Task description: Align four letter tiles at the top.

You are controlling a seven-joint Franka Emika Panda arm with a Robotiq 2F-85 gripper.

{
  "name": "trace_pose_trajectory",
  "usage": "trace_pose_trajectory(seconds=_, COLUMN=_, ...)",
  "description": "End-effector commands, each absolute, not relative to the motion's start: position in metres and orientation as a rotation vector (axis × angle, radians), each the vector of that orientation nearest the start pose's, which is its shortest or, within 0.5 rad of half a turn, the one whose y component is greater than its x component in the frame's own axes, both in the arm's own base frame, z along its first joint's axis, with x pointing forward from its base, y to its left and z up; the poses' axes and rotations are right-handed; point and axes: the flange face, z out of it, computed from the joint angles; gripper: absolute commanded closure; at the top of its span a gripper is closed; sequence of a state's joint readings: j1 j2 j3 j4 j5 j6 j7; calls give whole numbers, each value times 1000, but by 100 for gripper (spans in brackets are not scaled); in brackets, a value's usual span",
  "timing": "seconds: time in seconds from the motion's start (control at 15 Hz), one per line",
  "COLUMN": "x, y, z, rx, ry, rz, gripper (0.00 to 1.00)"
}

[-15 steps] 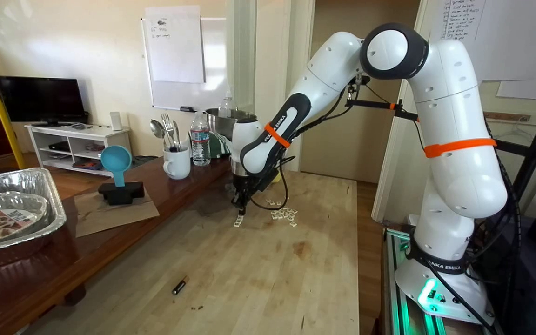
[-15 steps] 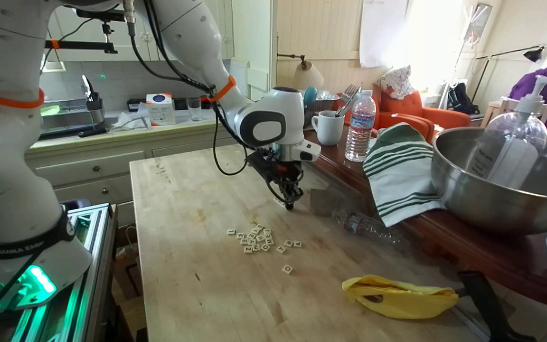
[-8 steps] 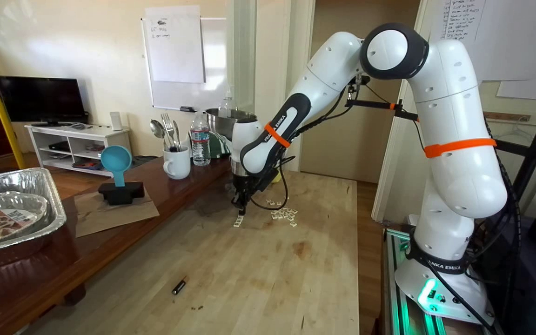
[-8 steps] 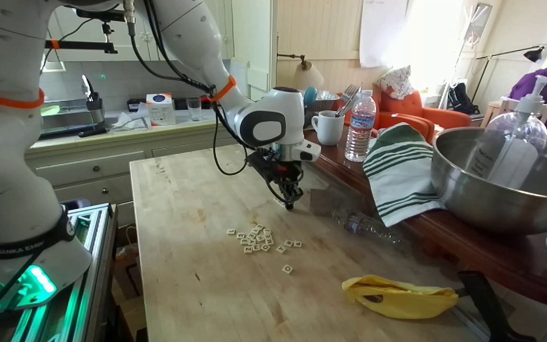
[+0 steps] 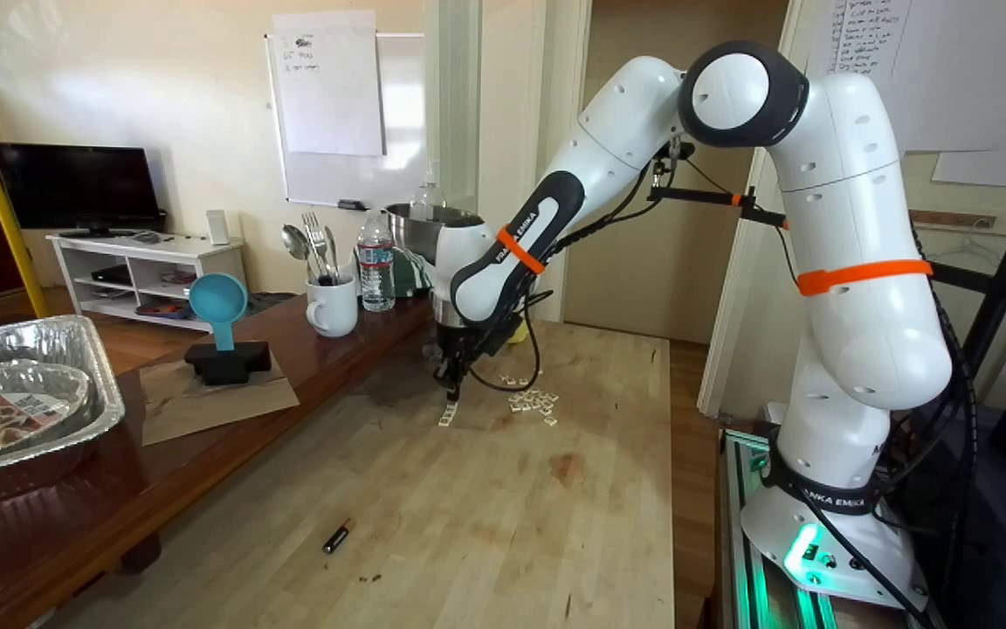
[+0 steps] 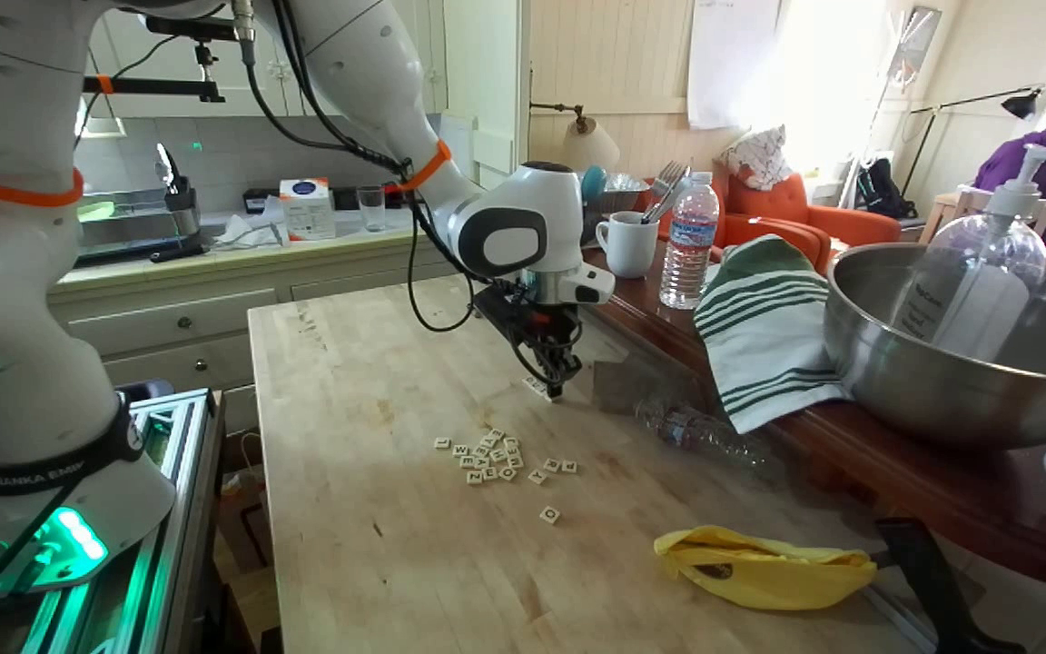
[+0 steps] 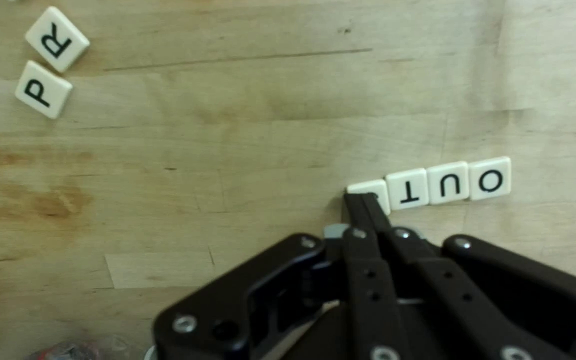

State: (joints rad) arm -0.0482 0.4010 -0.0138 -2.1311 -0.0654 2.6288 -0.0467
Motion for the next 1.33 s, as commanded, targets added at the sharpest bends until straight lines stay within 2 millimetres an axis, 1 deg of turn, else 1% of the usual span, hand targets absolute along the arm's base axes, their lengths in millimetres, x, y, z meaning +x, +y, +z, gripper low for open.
trace_pose_trajectory(seconds=0.0, x=575, y=-31, z=238, rx=-3157, ry=-137, rz=-151, gripper=100)
trace_pose_trajectory(seconds=0.07, x=573, y=-28, z=241, rx=-3149, ry=-185, rz=-159, gripper=74)
trace_pose_trajectory(seconds=0.13, x=573, y=-26, z=243, rx=-3144, ry=-217, rz=-166, gripper=72)
trace_pose_trajectory(seconds=0.27, x=570, y=-20, z=248, rx=-3130, ry=-280, rz=-170, gripper=60)
trace_pose_trajectory(seconds=0.33, x=568, y=-18, z=250, rx=-3124, ry=-300, rz=-168, gripper=51)
trace_pose_trajectory(seconds=0.53, x=563, y=-12, z=255, rx=-3106, ry=-351, rz=-155, gripper=30)
trace_pose_trajectory(seconds=0.8, x=557, y=-9, z=256, rx=-3096, ry=-383, rz=-145, gripper=0)
trace_pose_trajectory(seconds=1.0, x=553, y=-10, z=254, rx=-3094, ry=-390, rz=-142, gripper=0)
trace_pose_trajectory(seconds=1.07, x=564, y=-8, z=252, rx=-3108, ry=-378, rz=-177, gripper=0)
trace_pose_trajectory(seconds=1.27, x=565, y=-8, z=252, rx=-3108, ry=-379, rz=-180, gripper=0)
